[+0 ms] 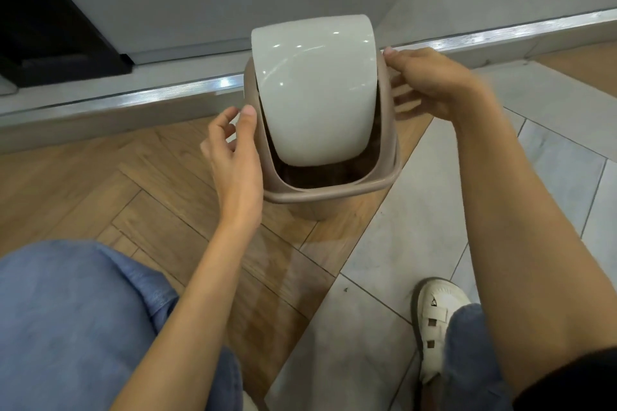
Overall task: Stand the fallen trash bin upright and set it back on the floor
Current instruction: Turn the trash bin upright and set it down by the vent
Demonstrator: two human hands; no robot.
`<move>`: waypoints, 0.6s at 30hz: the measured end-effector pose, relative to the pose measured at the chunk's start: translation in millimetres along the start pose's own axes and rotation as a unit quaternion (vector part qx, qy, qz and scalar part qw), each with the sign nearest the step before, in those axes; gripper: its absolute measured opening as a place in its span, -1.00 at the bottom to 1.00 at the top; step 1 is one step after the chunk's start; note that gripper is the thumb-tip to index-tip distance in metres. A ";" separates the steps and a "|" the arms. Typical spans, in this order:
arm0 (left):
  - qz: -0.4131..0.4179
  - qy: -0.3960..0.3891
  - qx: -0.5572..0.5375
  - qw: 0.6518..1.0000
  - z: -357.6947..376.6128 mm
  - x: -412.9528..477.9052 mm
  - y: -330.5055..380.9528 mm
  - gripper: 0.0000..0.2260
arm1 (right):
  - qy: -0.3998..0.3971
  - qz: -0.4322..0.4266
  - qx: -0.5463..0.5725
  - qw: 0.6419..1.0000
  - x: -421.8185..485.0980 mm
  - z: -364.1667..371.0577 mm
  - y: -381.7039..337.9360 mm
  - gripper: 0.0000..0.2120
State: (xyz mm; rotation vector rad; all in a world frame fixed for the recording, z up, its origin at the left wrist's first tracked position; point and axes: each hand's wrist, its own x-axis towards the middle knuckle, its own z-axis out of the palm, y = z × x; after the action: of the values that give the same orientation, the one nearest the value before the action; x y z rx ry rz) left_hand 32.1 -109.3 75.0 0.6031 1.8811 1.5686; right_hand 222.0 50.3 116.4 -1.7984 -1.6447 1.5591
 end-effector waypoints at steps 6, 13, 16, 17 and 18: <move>-0.022 -0.036 0.005 0.999 -0.2 -1.5 -7.7 -0.56 | -0.145 0.058 -0.012 0.988 -23.2 9.1 -7.4 -0.24; -0.026 0.017 -0.010 0.999 -0.8 14.0 -8.5 -0.79 | -0.147 -0.008 0.059 0.987 -1.7 43.7 -13.0 -0.50; -0.037 0.049 -0.022 0.998 -0.9 31.9 -7.7 -0.75 | -0.137 -0.059 0.078 0.986 11.2 58.8 -20.6 -0.34; -0.038 0.058 -0.023 0.997 0.1 36.5 -5.4 -0.74 | -0.123 -0.069 0.082 0.987 15.5 63.4 -22.9 -0.21; -0.037 0.067 -0.021 0.997 1.2 40.8 -3.6 -0.73 | -0.108 -0.078 0.089 0.987 19.8 66.9 -24.5 -0.12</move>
State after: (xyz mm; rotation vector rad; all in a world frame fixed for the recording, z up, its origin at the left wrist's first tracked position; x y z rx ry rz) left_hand 4.1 -81.3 64.7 0.4148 1.9395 1.6318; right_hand 150.6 44.8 98.1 -1.4192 -1.6317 1.8169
